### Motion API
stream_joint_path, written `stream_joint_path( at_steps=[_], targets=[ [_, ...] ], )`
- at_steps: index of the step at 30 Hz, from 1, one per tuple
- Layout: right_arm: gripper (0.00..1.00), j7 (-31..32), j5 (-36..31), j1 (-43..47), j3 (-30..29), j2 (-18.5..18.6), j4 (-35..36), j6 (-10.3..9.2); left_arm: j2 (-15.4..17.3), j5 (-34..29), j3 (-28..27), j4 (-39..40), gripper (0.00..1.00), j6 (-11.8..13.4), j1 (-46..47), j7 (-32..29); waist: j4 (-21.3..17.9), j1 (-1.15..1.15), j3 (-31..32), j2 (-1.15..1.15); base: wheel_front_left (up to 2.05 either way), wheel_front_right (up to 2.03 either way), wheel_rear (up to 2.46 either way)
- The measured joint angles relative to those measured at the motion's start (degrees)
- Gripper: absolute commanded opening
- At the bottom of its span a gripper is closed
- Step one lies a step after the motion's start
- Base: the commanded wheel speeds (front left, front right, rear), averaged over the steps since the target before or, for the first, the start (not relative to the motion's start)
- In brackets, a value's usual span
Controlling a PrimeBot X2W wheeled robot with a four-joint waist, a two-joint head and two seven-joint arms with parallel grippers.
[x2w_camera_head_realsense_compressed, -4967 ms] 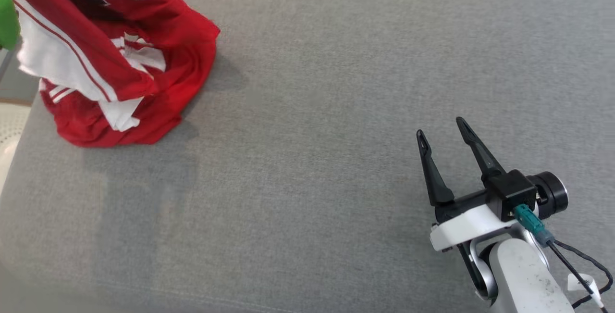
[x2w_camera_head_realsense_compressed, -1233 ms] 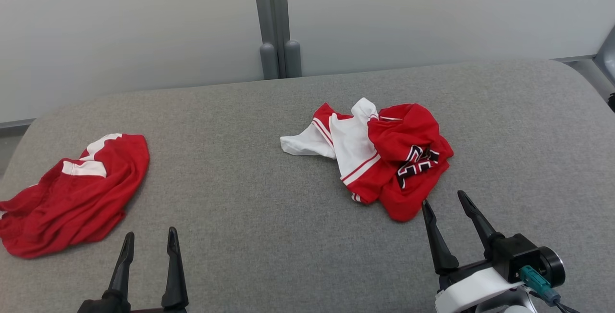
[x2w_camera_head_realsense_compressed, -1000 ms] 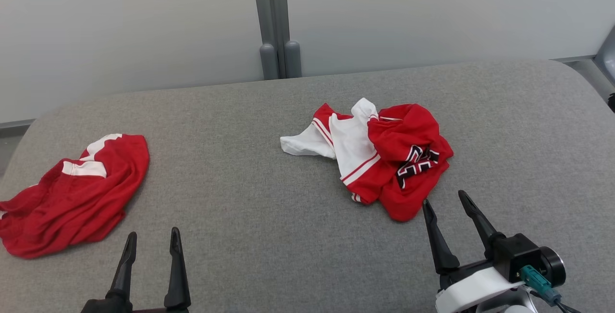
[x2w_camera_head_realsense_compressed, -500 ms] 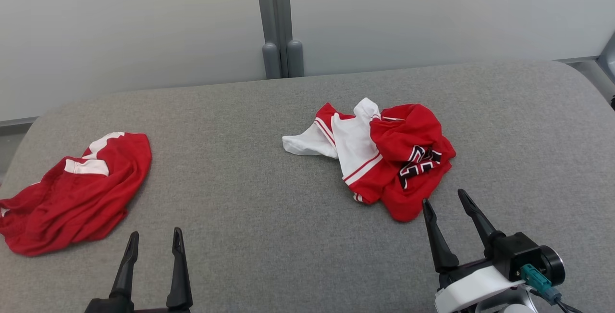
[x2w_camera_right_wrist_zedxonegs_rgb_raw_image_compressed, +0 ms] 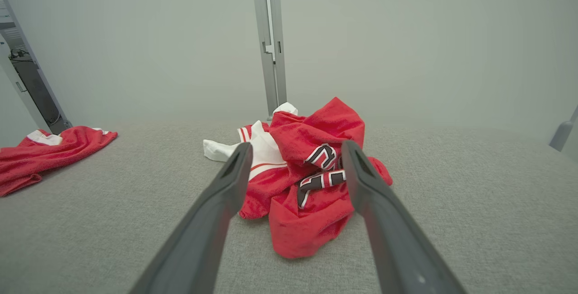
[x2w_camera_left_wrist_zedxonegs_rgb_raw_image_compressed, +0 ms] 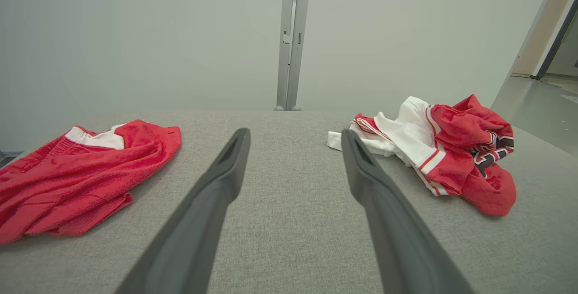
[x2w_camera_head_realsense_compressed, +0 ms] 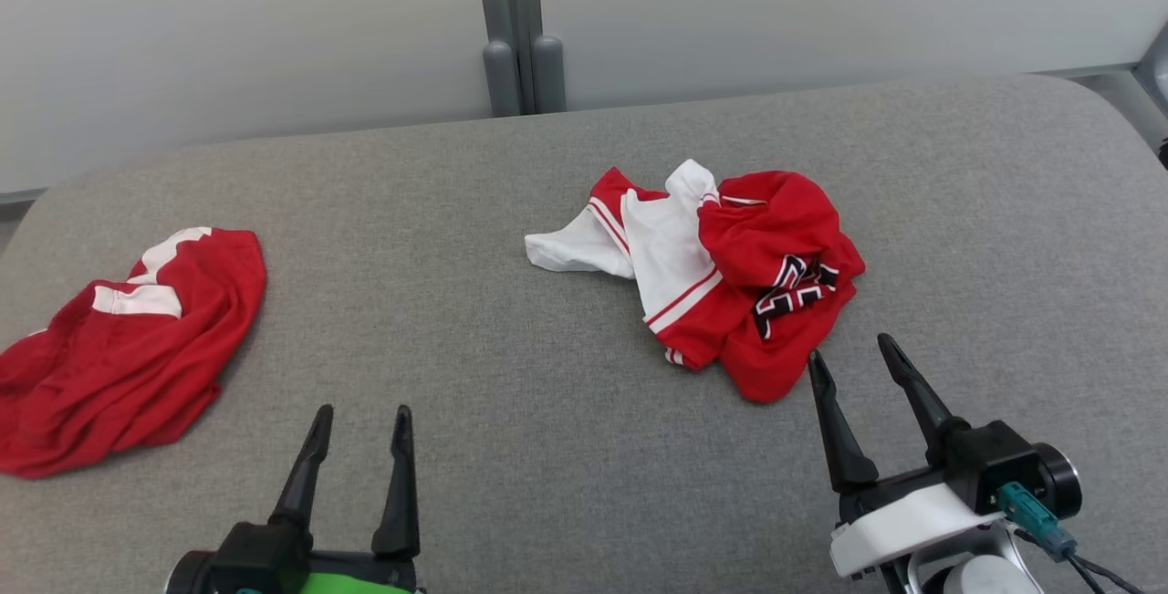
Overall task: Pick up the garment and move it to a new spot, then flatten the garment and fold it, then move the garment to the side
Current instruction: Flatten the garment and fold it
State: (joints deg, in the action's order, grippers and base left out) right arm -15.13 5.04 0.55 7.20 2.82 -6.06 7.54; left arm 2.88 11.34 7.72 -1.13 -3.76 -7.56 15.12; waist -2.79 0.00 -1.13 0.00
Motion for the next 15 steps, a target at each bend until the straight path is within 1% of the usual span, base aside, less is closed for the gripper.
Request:
stream_joint_path(
  at_steps=[2, 6, 8, 10, 11, 15],
  targets=[
    [1.0, 0.0, -0.23, -0.54, -0.37, 0.01, 0.46, 0.0, 0.0, 0.42, 1.76, -1.37, 1.0, -0.99, 1.67, 0.0, -0.25, 0.0, -0.93, 0.0, 0.0, 0.0, 0.0],
    [1.0, 0.0, -0.74, -2.87, -1.22, 0.01, 1.45, 0.0, -0.03, 2.81, 6.64, -6.64, 1.0, -2.8, 7.2, 0.01, -0.93, 0.0, -3.5, 0.0, 0.0, 0.0, 0.0],
    [1.0, 0.0, -0.73, -3.41, -1.49, 0.03, 1.86, 0.0, -0.04, 6.17, 9.46, -9.42, 1.0, -3.31, 9.5, 0.01, -1.52, 0.0, -4.75, 0.0, 0.0, 0.0, 0.0],
    [1.0, 0.0, -0.74, -4.24, -1.45, 0.01, 2.13, 0.0, -0.1, 8.38, 12.32, -11.8, 1.0, -3.42, 12.29, 0.01, -2.16, 0.0, -5.84, 0.0, 0.0, 0.0, 0.0],
    [1.0, 0.0, -0.73, -4.81, -1.4, 0.03, 2.36, 0.0, -0.01, 9.31, 14.59, -13.08, 1.0, -3.53, 14.12, 0.01, -2.57, 0.0, -6.48, 0.0, 0.0, 0.0, 0.0],
    [1.0, 0.0, -0.49, -6.73, -1.41, 0.03, 3.2, 0.0, -0.09, 11.17, 21.81, -17.8, 1.0, -3.68, 20.52, 0.0, -4.22, 0.0, -9.0, 0.0, 0.0, 0.0, 0.0]
  ],
)
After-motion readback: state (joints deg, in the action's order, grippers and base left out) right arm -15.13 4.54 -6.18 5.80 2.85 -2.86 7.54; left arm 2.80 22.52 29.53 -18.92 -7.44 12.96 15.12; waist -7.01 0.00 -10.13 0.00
